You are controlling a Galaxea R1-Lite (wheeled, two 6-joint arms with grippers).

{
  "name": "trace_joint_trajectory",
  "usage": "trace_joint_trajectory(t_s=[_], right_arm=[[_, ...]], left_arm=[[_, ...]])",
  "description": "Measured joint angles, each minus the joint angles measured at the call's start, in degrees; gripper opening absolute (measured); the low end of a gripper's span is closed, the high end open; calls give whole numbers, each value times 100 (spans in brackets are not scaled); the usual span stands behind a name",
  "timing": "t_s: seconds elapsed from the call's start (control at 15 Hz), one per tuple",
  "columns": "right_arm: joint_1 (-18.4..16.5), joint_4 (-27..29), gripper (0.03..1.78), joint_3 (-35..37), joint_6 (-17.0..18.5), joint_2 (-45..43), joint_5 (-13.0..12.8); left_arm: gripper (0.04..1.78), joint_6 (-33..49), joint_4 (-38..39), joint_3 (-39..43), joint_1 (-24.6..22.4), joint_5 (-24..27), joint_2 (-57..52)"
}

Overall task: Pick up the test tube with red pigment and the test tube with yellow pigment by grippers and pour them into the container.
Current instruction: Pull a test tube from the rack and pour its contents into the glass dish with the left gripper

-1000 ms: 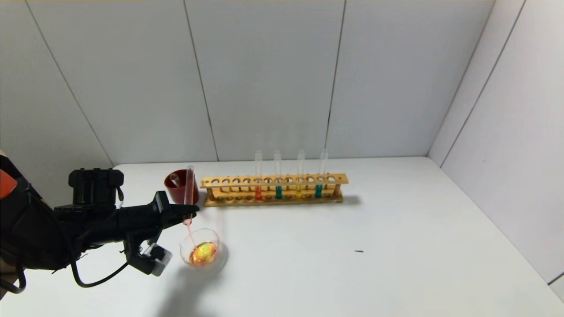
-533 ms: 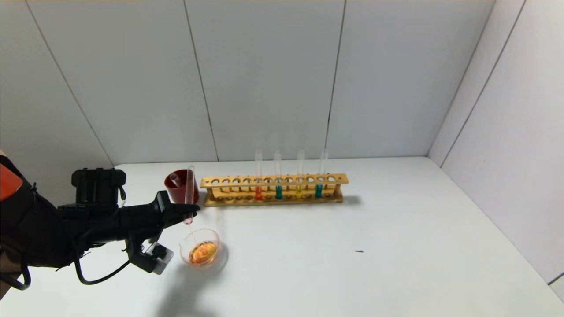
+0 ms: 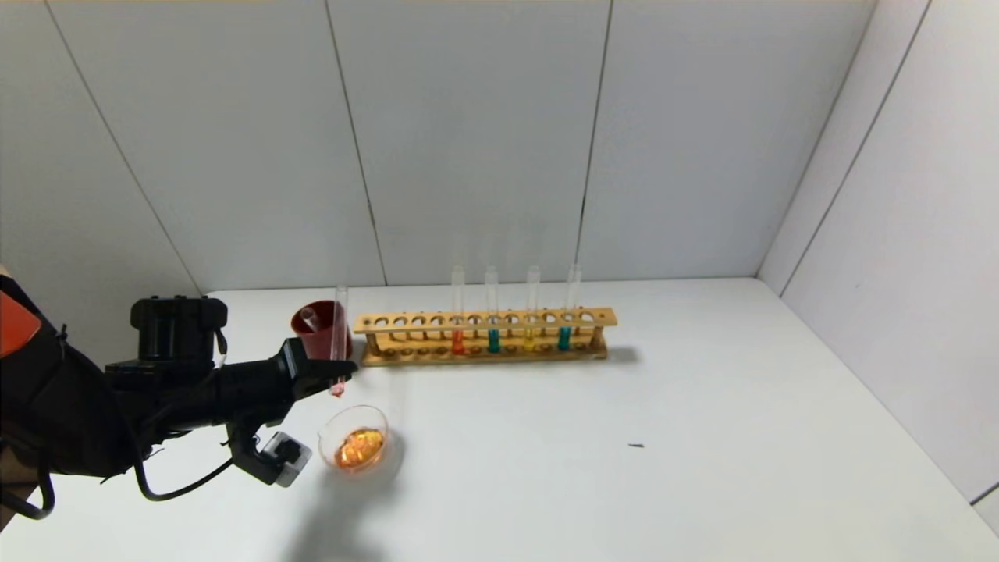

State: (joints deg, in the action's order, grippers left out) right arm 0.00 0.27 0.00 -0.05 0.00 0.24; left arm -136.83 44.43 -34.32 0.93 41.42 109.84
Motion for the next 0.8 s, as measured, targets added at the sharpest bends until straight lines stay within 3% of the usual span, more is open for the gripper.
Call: trace_joint_trajectory(t_s=[0.8], right_arm=[[0, 0, 175, 0, -2, 0, -2]], left_arm=[[31, -449, 328, 358, 4, -207, -490]])
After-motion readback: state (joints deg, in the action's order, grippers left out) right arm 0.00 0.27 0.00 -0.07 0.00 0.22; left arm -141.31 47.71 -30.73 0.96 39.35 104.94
